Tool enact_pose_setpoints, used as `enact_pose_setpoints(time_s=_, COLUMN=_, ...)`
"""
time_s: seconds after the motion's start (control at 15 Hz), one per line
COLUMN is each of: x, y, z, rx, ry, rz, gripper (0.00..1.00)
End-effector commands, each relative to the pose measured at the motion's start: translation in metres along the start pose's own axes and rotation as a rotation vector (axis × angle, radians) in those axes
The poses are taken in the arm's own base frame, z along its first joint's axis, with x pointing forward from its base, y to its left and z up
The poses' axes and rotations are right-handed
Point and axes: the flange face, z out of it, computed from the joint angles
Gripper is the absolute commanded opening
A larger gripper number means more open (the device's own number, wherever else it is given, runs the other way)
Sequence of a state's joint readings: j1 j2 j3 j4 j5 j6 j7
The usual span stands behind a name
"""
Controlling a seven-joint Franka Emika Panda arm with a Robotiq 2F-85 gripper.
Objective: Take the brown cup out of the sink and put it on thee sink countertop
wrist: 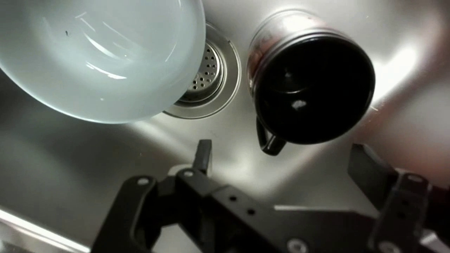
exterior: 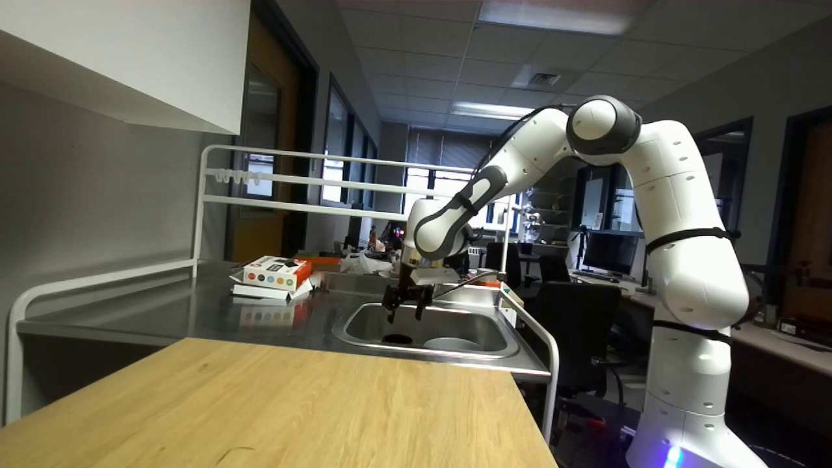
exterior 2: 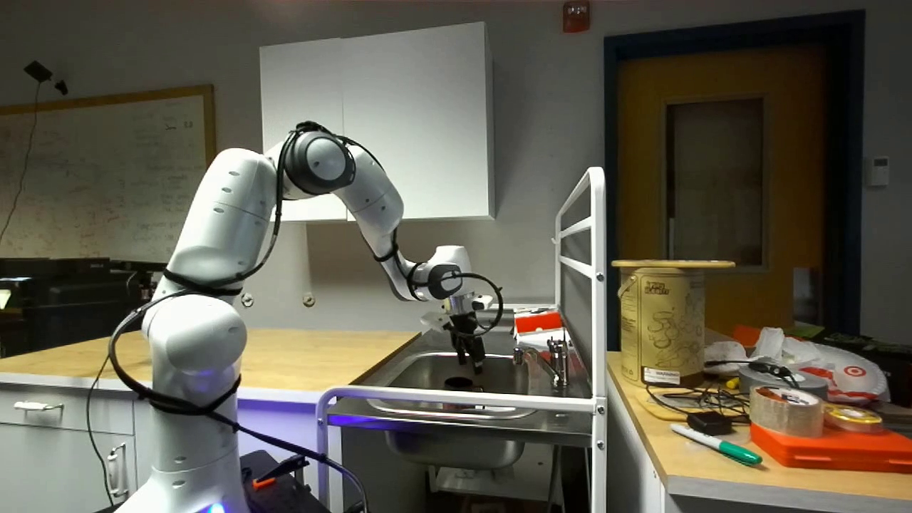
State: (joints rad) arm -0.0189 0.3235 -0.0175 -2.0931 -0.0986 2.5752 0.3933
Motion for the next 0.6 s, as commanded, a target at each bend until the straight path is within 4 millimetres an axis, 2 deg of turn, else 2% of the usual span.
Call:
enact_pose_setpoints(time_s=0.0, x=0.016, y=0.005, z=0.034, rx=0.008, ry=-0.068, rz=0.023, gripper=1.0)
enact_pose_setpoints(time_s=0.33, x=0.017, y=0.006, z=0.072, rx=0.002, ry=-0.144, rz=0.051, gripper=1.0)
enact_pose_setpoints(time_s=0.4, x=0.019, y=0.005, z=0.076, rx=0.0, ry=-0.15, rz=0.06, gripper=0.75)
enact_pose_setpoints(time_s=0.47, x=0.02, y=0.005, z=0.08, rx=-0.006, ry=-0.155, rz=0.062, gripper=0.75)
enact_pose_setpoints(time_s=0.53, x=0.021, y=0.005, z=0.081, rx=-0.009, ry=-0.16, rz=0.064, gripper=0.69)
